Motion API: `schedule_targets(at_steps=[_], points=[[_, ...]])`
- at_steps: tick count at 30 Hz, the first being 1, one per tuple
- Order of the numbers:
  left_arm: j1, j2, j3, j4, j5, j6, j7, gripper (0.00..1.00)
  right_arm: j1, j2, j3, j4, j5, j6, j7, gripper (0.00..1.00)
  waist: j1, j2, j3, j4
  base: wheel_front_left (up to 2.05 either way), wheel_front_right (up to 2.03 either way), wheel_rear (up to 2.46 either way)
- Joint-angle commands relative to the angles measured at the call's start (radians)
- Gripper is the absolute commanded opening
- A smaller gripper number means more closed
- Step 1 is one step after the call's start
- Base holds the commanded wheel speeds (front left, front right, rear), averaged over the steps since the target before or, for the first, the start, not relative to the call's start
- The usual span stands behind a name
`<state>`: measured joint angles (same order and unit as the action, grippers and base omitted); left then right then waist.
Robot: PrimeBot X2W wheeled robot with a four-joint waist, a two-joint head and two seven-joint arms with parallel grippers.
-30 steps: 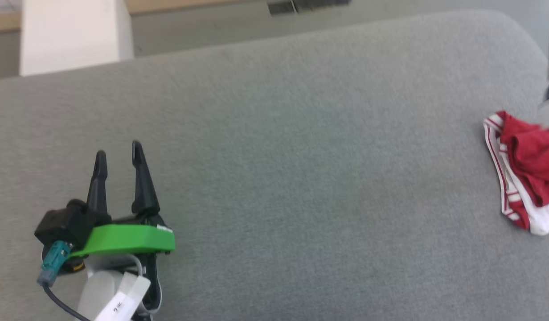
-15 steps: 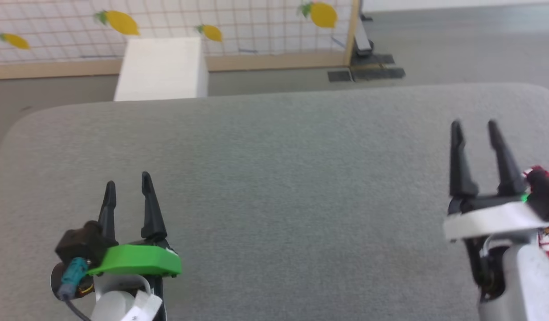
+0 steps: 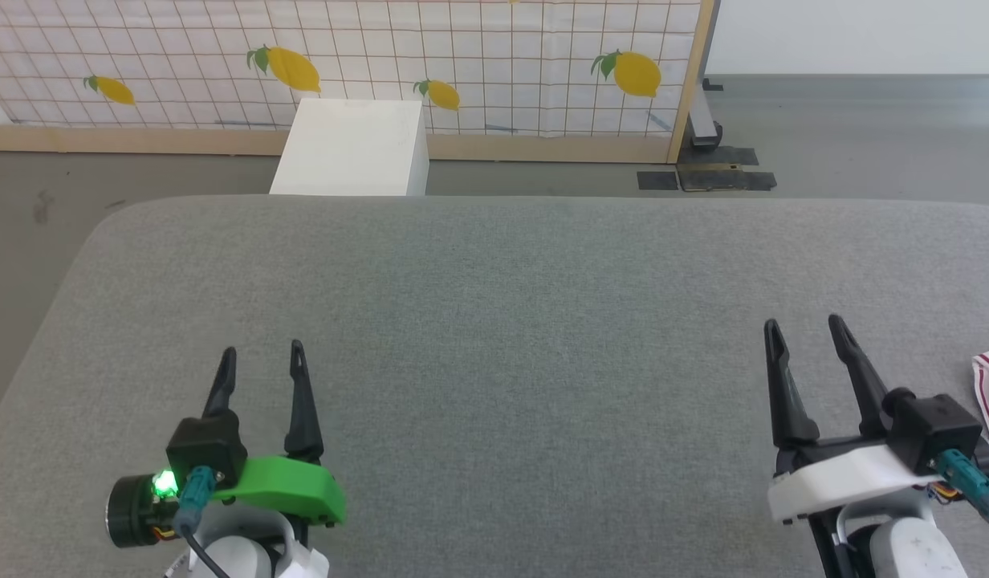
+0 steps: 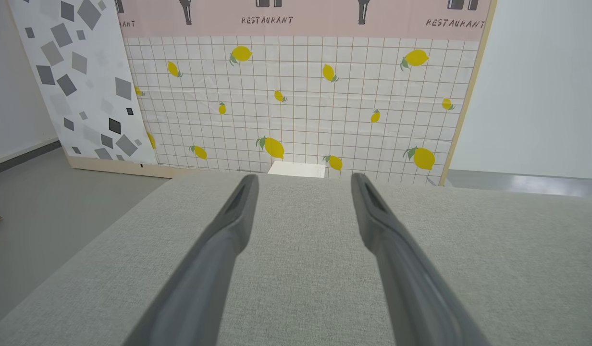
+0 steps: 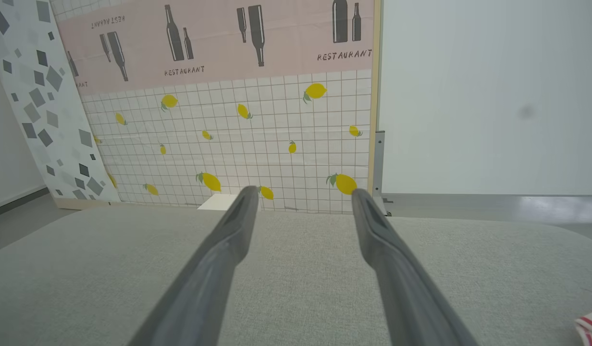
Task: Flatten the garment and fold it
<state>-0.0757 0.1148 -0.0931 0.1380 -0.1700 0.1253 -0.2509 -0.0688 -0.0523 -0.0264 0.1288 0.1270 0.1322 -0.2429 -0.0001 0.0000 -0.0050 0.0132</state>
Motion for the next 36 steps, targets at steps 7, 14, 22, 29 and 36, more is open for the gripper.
schedule_targets(at_steps=[7,14,22,29,36], points=[[0.012,-0.004,-0.020,0.037,-0.001,0.001,-0.006,1.00,0.042,0.002,-0.019,0.026,0.006,-0.002,-0.010,1.00,0.0001,0.0000,0.006,-0.009,0.00,0.00,0.00],[0.009,-0.011,-0.030,0.064,-0.011,0.001,-0.007,1.00,0.048,0.002,-0.022,0.050,0.007,-0.002,-0.010,1.00,0.0001,0.0000,0.007,-0.013,0.00,0.00,0.00],[0.012,-0.012,-0.039,0.075,-0.023,-0.006,-0.008,1.00,0.052,0.002,-0.024,0.065,0.014,-0.002,-0.010,1.00,0.0001,0.0000,0.002,-0.012,0.00,0.00,0.00],[0.011,-0.010,-0.043,0.079,-0.034,-0.008,-0.007,1.00,0.049,0.002,-0.020,0.069,0.020,-0.002,-0.008,1.00,0.0001,0.0000,-0.001,-0.015,0.00,0.00,0.00],[0.004,-0.012,-0.044,0.076,-0.021,-0.003,0.002,0.00,0.039,0.000,-0.020,0.065,0.012,0.000,-0.002,0.00,0.0001,0.0000,-0.001,-0.015,0.00,0.00,0.00]])
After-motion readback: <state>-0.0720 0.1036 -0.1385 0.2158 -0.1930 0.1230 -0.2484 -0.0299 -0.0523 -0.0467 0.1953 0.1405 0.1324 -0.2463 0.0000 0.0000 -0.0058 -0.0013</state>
